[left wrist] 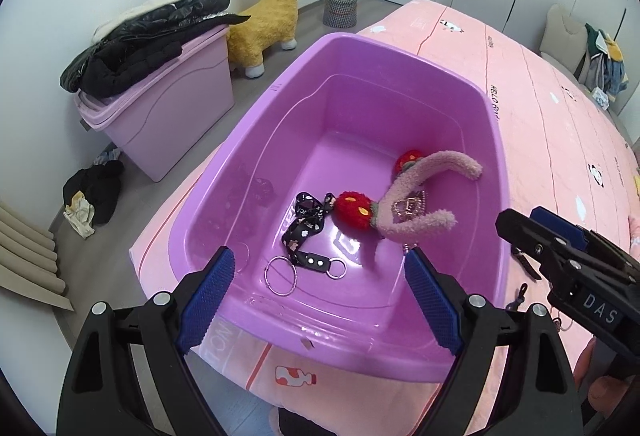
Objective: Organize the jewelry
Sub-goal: 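Move both tools back toward the black watch and hair ties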
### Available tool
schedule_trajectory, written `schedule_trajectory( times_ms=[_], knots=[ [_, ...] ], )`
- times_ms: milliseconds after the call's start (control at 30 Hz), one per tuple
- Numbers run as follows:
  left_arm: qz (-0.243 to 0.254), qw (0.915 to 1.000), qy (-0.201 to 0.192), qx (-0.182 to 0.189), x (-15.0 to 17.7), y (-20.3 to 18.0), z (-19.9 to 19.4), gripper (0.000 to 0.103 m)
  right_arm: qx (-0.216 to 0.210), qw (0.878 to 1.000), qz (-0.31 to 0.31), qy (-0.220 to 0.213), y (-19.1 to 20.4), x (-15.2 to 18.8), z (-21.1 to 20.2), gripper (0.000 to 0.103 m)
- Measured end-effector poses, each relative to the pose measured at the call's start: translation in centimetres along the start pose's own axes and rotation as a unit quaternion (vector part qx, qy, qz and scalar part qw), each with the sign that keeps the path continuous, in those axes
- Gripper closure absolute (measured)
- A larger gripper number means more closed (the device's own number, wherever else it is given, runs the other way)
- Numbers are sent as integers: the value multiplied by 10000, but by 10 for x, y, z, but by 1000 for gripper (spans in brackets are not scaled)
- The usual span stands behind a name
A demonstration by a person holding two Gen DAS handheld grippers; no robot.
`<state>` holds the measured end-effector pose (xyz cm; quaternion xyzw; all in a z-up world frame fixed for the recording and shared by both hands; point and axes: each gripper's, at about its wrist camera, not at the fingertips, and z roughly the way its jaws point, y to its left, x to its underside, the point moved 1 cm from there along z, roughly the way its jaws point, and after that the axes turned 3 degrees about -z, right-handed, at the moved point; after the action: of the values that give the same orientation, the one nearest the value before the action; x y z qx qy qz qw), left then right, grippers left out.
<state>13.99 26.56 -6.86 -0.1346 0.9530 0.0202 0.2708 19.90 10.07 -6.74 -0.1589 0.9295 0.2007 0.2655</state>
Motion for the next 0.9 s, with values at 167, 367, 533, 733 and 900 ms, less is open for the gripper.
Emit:
schedule_trajectory(
  times_ms=[167,367,533,733,900],
  knots=[
    [136,9999,-35,76,15,-16,-13,18,-14,9996,228,-150,-15,24,-24,42],
    [327,9991,-130,223,35,-41,-31,18,147,9986,397,-325,-44,63,-60,42],
    [531,9975,-228,412,54,-71,-44,18,361,9963,647,-428,-75,103,-92,42],
    [860,9941,-228,626,82,-116,-49,18,781,9910,947,-530,-123,155,-129,42],
    [1085,9906,-87,833,106,-152,-42,18,1084,9845,1275,-514,-161,197,-152,42]
  ],
)
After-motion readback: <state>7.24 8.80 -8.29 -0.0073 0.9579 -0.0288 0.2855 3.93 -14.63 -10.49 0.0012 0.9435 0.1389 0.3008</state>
